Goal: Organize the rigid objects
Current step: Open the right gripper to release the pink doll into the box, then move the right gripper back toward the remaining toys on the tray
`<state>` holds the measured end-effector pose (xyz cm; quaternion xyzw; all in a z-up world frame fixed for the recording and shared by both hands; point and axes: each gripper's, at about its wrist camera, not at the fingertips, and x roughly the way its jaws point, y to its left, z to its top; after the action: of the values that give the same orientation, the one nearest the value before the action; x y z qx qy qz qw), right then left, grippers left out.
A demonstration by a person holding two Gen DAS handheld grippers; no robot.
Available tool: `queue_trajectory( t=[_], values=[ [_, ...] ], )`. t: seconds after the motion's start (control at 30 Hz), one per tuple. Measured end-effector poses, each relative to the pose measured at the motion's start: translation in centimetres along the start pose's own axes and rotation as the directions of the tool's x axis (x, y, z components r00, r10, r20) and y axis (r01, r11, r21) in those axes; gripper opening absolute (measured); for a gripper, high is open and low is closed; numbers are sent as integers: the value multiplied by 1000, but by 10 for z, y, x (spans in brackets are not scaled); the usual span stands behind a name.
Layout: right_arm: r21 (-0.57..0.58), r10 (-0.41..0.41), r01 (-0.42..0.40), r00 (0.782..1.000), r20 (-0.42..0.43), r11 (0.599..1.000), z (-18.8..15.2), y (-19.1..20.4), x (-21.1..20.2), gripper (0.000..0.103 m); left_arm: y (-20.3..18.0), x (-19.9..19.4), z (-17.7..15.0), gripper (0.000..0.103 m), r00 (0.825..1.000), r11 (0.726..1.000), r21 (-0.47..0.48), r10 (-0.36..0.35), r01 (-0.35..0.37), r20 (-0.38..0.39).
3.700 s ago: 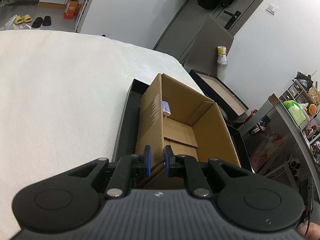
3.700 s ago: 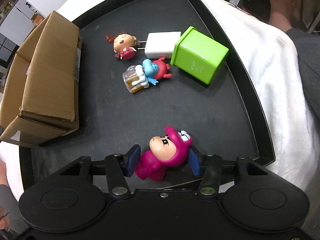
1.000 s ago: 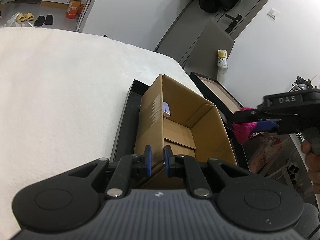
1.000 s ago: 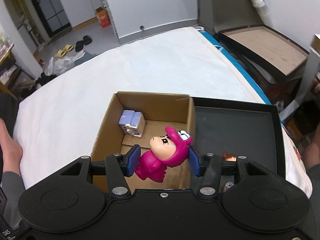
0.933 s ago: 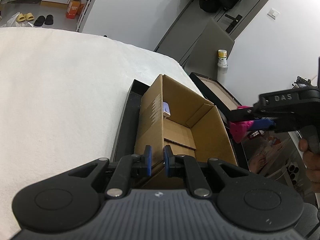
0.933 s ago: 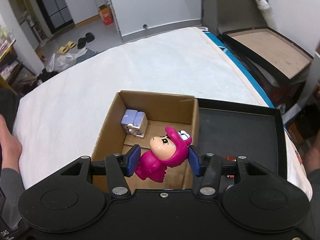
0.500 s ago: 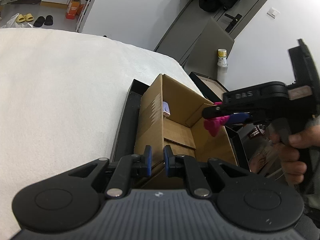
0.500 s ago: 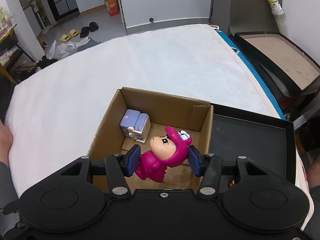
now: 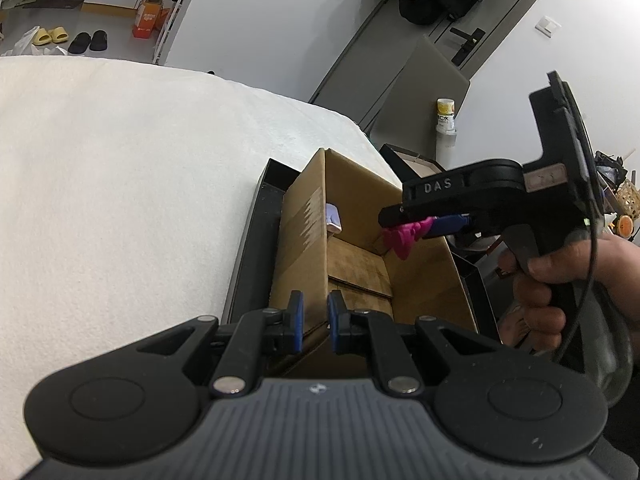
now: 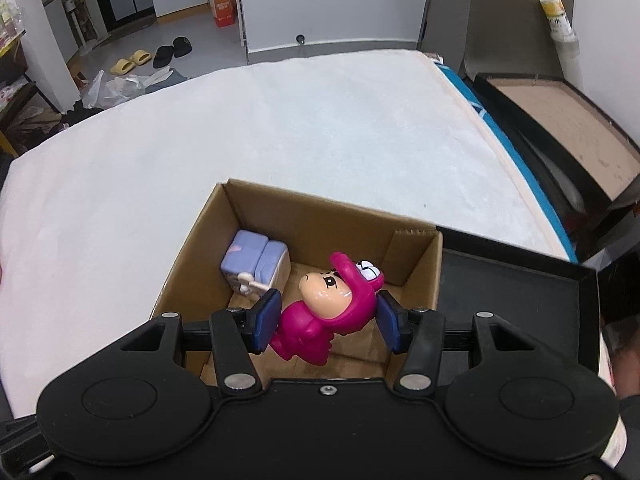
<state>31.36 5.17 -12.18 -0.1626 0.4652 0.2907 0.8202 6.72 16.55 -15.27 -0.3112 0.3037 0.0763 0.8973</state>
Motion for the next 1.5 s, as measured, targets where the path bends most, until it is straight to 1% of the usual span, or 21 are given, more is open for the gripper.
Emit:
queue_trajectory(
  t=[0.07,0.17,0.2,0.33,0.4,0.57,0.67,0.77,0.83,0.97,1.07,1.17,1.27,1.5],
  values=[
    [-7,-23,23,1000,9,1000,3,2,1,53,0,0,0,12,1000,1000,2,2,-2,0],
    [-7,-33,33,999,18,999,6,3,-1,69,-1,0,1,12,1000,1000,8,6,-6,-1],
    [-7,-36,36,999,27,999,6,3,-4,71,-2,0,1,12,1000,1000,8,7,-7,0],
    [-10,-44,44,999,25,999,7,0,-10,73,-3,0,0,12,1000,1000,8,12,-12,2],
    [-1,-38,38,999,25,999,6,-3,-16,79,-4,0,0,12,1000,1000,9,15,-15,3],
    [-3,-28,28,999,40,1000,6,-10,-32,81,-7,0,0,12,1000,1000,15,23,-24,2],
    [17,-18,17,999,51,1000,7,-17,-46,82,-8,1,1,12,1000,1000,9,27,-27,-1],
    [32,-10,7,997,71,999,9,-25,-62,87,-8,1,1,12,999,999,12,32,-32,0],
    [30,-16,13,996,86,999,9,-30,-71,89,-9,1,1,12,999,999,15,37,-37,1],
    [43,-10,7,997,79,999,7,-42,-83,89,-12,2,0,12,999,999,25,46,-46,2],
    [52,-29,25,996,90,998,2,-53,-93,92,-13,2,0,12,999,998,27,49,-49,3],
    [76,-49,42,994,93,996,-5,-66,-100,92,-14,2,0,12,999,998,26,50,-50,3],
    [104,-49,40,995,83,994,-11,-81,-104,92,-16,2,-1,12,998,998,33,55,-55,4],
    [102,-88,83,995,44,991,-33,-110,-107,94,-19,3,-2,12,998,997,47,65,-65,9]
  ],
)
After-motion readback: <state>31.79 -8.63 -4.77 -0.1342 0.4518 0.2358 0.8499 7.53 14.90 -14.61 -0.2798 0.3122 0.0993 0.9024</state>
